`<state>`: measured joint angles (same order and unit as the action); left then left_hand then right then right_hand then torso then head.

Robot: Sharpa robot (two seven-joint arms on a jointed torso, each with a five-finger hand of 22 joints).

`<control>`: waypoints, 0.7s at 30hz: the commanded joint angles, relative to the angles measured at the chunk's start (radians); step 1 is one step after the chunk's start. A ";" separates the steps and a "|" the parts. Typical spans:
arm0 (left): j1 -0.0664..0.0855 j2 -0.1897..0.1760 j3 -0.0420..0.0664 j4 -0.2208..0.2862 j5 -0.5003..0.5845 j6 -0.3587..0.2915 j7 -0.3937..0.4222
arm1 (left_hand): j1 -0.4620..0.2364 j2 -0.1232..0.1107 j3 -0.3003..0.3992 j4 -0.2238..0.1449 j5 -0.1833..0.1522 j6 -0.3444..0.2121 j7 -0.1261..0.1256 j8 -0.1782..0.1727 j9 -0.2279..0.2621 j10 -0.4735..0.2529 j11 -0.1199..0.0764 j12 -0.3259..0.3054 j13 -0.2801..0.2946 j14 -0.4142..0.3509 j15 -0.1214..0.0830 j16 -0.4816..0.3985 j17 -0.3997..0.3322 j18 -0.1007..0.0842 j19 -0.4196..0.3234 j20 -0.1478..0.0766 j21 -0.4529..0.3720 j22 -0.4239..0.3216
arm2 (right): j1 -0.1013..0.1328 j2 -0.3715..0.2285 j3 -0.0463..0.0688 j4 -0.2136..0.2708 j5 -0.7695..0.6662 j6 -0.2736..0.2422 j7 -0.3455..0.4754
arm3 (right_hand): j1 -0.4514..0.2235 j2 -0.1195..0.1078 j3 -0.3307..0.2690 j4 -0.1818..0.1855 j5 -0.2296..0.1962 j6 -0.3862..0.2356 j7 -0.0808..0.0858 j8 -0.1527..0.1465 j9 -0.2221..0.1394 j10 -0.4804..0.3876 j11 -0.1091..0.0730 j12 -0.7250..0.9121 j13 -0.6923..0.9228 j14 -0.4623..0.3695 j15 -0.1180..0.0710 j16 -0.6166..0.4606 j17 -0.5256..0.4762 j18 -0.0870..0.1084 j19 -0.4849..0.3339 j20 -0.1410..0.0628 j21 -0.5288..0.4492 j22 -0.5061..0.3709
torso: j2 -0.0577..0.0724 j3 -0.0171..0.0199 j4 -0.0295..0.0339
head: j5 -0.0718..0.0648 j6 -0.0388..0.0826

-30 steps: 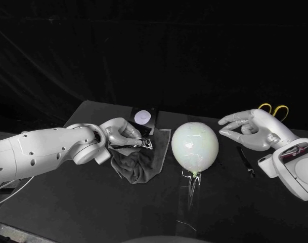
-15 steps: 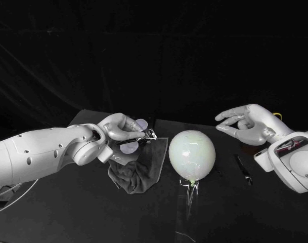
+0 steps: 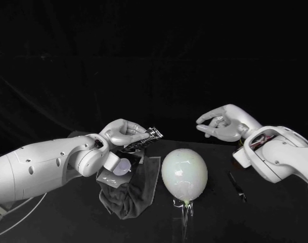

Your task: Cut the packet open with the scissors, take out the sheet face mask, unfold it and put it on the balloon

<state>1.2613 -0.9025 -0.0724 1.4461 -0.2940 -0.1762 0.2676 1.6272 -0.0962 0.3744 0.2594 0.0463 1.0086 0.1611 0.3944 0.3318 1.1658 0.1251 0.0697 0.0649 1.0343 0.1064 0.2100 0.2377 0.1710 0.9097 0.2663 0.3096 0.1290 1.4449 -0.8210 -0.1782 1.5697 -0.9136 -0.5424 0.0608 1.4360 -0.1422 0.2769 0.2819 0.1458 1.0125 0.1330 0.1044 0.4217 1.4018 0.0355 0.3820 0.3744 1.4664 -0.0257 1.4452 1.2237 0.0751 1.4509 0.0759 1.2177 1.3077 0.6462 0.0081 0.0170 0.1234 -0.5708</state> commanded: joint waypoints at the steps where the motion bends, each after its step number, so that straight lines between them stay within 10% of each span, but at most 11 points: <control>1: 0.004 0.022 0.002 -0.016 0.108 0.002 0.052 | -0.013 0.002 0.002 -0.003 0.002 -0.006 -0.004 0.002 0.040 0.017 -0.003 0.005 0.002 0.013 -0.003 0.013 0.007 0.010 0.008 -0.003 0.011 0.006 | 0.010 0.039 0.002 -0.036 0.089 0.078 -0.041 | -0.011 0.023 0.016 -0.010 0.015 0.003 -0.021 0.012 0.005 -0.073 -0.001 0.335 0.365 0.048 -0.013 0.014 0.032 -0.015 0.006 -0.001 0.026 0.182 | 0.001 0.0009 0.0011 | -0.022 0.033; 10: 0.006 0.065 0.002 -0.044 0.146 -0.011 0.073 | -0.017 0.006 -0.003 -0.017 0.002 -0.008 -0.018 0.002 0.043 0.087 -0.027 0.024 0.005 0.058 -0.028 0.068 0.041 0.012 0.036 -0.025 0.061 0.034 | 0.022 0.139 0.004 -0.095 0.107 0.124 -0.064 | -0.054 0.019 0.018 -0.004 0.008 -0.003 -0.008 0.032 0.014 0.010 0.005 0.847 0.877 0.073 -0.004 0.071 0.171 -0.025 0.027 0.001 0.097 0.197 | 0.001 -0.0001 0.0017 | -0.053 0.055; 21: 0.006 0.077 0.002 -0.048 0.113 0.008 0.067 | -0.025 0.003 -0.007 -0.017 0.002 -0.005 -0.019 0.004 0.045 0.081 -0.025 0.013 0.001 0.042 -0.025 0.069 0.047 0.007 0.024 -0.026 0.069 0.039 | 0.023 0.209 0.005 -0.139 0.093 0.128 -0.097 | -0.070 0.033 0.027 -0.001 0.004 -0.005 -0.006 0.040 0.017 0.032 0.007 0.927 0.959 0.078 -0.001 0.085 0.207 -0.028 0.032 0.003 0.118 0.202 | 0.001 -0.0001 0.0025 | -0.069 0.049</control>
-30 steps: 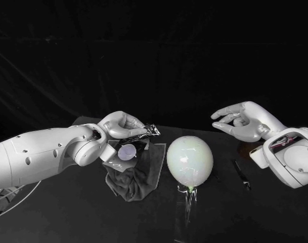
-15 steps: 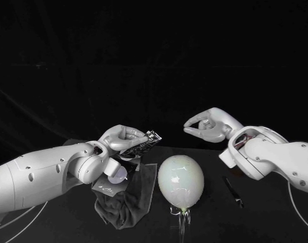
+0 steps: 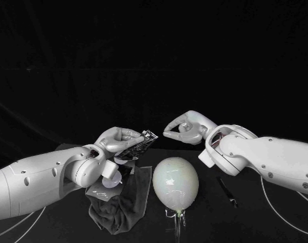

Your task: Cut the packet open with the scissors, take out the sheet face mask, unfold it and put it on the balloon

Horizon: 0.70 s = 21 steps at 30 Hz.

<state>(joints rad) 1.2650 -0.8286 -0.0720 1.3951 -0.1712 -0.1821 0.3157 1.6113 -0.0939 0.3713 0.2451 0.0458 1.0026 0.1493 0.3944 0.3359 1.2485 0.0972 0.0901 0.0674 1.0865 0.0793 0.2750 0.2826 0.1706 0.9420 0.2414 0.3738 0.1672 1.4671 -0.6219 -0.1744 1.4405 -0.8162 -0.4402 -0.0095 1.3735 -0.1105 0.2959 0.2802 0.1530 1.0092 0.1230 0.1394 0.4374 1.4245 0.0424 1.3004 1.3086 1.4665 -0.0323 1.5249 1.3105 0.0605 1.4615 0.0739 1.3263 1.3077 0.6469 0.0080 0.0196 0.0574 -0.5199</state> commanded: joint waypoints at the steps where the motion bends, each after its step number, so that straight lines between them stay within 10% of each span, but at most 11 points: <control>1: 0.002 0.004 0.002 0.004 -0.016 0.016 0.018 | -0.010 0.001 -0.004 -0.002 0.003 0.001 -0.007 0.004 0.042 -0.004 0.004 -0.010 -0.002 -0.014 0.003 0.004 0.002 0.006 -0.012 -0.001 0.005 0.002 | 0.001 0.017 0.001 -0.016 -0.006 0.026 -0.029 | -0.007 0.001 0.008 0.001 -0.004 -0.002 0.004 0.005 0.001 0.010 0.000 0.010 0.027 0.078 0.006 0.005 0.121 -0.014 0.022 0.005 0.011 0.202 | 0.000 0.0001 -0.0002 | -0.003 -0.002; 21: 0.002 0.003 0.002 0.017 -0.061 0.017 0.022 | -0.004 0.005 0.000 -0.009 0.003 0.002 -0.008 0.006 0.044 0.002 0.001 -0.011 -0.001 -0.014 0.001 0.010 0.007 0.007 -0.015 -0.002 0.012 0.006 | 0.000 0.064 0.001 -0.049 -0.019 0.034 -0.049 | 0.000 0.017 0.025 -0.014 -0.039 0.012 -0.004 0.023 0.009 0.037 -0.005 0.072 0.089 0.085 0.003 0.018 0.160 -0.019 0.032 0.004 0.043 0.209 | 0.000 -0.0002 -0.0004 | -0.003 -0.008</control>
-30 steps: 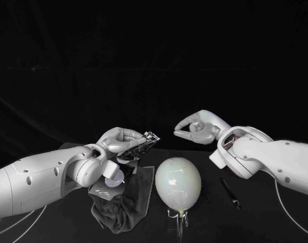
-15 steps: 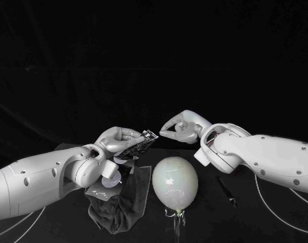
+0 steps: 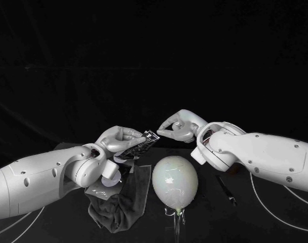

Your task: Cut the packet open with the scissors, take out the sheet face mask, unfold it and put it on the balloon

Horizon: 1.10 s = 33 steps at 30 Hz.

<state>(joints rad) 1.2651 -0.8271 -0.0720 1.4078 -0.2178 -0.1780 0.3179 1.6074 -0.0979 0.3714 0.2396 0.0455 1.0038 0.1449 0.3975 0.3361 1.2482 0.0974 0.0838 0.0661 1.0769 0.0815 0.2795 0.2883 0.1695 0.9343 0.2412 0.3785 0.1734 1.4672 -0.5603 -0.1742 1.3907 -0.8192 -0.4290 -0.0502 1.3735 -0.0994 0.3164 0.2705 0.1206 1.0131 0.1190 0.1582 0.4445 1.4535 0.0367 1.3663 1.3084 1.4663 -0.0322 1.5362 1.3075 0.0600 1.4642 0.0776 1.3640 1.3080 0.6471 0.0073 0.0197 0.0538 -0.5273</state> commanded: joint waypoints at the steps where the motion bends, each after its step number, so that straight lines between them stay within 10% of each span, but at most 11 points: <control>1: 0.002 0.002 0.002 0.004 -0.014 0.013 0.021 | 0.000 0.009 -0.001 -0.004 0.003 0.001 -0.004 0.003 0.044 0.003 0.001 -0.005 0.000 -0.004 -0.001 0.005 0.002 0.008 -0.008 -0.002 0.007 0.000 | 0.000 0.003 0.001 0.002 -0.018 0.025 -0.009 | 0.001 0.005 0.005 -0.006 -0.011 0.009 0.000 0.005 0.002 0.008 0.001 0.007 0.091 0.085 0.003 0.007 0.163 -0.019 0.029 0.000 0.005 0.209 | -0.001 0.0006 -0.0004 | 0.001 -0.001; 33: 0.002 -0.002 0.002 0.015 -0.015 0.009 0.034 | -0.001 0.013 0.000 -0.004 0.003 0.000 -0.005 0.004 0.045 0.007 0.001 -0.006 0.000 -0.004 -0.002 0.009 0.005 0.008 -0.010 -0.003 0.013 0.004 | -0.006 0.008 0.001 -0.005 -0.058 0.055 -0.038 | 0.050 0.018 0.041 -0.056 -0.061 0.023 -0.011 0.026 0.011 0.015 -0.009 0.020 0.109 0.087 -0.005 0.011 0.176 -0.021 0.032 -0.006 0.020 0.212 | 0.000 0.0007 0.0000 | 0.001 -0.008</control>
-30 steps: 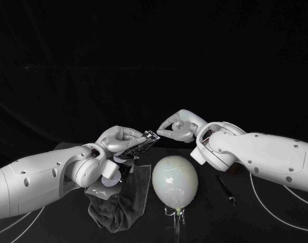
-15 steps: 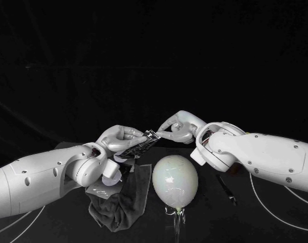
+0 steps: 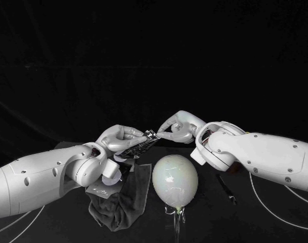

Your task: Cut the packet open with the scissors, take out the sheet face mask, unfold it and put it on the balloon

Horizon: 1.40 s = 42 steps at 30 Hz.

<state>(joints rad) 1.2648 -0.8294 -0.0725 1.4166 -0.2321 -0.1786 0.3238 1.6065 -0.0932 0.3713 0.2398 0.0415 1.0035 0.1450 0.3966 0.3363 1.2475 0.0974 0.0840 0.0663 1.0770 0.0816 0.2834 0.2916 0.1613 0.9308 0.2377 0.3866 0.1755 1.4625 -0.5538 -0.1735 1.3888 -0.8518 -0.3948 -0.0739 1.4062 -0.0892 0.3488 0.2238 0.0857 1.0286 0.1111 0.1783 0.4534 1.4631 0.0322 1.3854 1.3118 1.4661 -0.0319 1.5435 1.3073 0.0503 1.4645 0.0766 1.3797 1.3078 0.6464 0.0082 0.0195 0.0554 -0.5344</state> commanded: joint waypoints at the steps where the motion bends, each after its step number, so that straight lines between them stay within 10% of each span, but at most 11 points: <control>1: 0.003 0.000 0.002 0.006 -0.001 0.010 0.030 | 0.000 0.009 0.001 -0.005 0.007 0.000 -0.005 0.005 0.045 0.008 0.000 -0.006 0.000 -0.003 -0.002 0.006 0.002 0.016 -0.006 0.000 0.005 0.002 | -0.002 0.001 0.000 -0.003 -0.026 0.022 -0.016 | 0.021 0.012 0.013 -0.013 -0.031 0.008 -0.003 0.007 0.003 0.006 -0.005 0.002 0.107 0.087 -0.006 0.004 0.177 -0.011 0.032 -0.005 0.005 0.212 | 0.001 -0.0004 0.0002 | 0.000 -0.002; 20: 0.003 -0.001 0.003 0.009 -0.003 0.000 0.039 | 0.001 0.010 0.002 -0.010 0.007 0.001 -0.007 0.008 0.048 0.017 -0.003 -0.006 0.000 0.001 -0.005 0.012 0.007 0.017 -0.007 -0.002 0.016 0.009 | -0.003 0.001 0.000 0.000 -0.031 0.048 -0.016 | 0.019 -0.007 0.026 -0.047 -0.036 0.009 -0.004 0.022 0.013 0.012 -0.006 0.011 0.118 0.088 -0.007 0.005 0.182 -0.013 0.033 -0.008 0.012 0.214 | 0.000 0.0003 -0.0009 | 0.000 -0.007; 42: 0.003 -0.006 0.003 0.006 -0.043 -0.013 0.034 | 0.002 0.011 0.002 -0.012 0.007 0.001 -0.007 0.009 0.049 0.019 -0.004 -0.006 0.001 0.002 -0.006 0.014 0.009 0.017 -0.008 -0.003 0.019 0.011 | -0.001 -0.077 0.002 0.032 -0.069 -0.035 -0.028 | 0.009 -0.012 0.024 -0.046 -0.035 0.008 -0.005 0.023 0.013 0.021 -0.006 0.027 0.132 0.089 -0.007 0.007 0.189 -0.015 0.036 -0.008 0.022 0.217 | 0.000 0.0002 -0.0013 | 0.001 -0.006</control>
<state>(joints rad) 1.2655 -0.8360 -0.0713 1.4205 -0.2575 -0.1878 0.3403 1.6050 -0.0925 0.3742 0.2314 0.0450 1.0032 0.1451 0.3989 0.3371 1.2602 0.0913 0.0840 0.0662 1.0772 0.0818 0.2941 0.2991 0.1603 0.9269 0.2343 0.4025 0.1851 1.4604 -0.6301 -0.1729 1.4143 -0.8967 -0.4168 -0.0969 1.4171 -0.0961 0.3755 0.1806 0.0521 1.0329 0.1067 0.1971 0.4649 1.4647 0.0268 1.4073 1.3082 1.4682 -0.0340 1.5458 1.3075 0.0449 1.4638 0.0737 1.3968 1.3081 0.6458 0.0085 0.0186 0.0562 -0.5396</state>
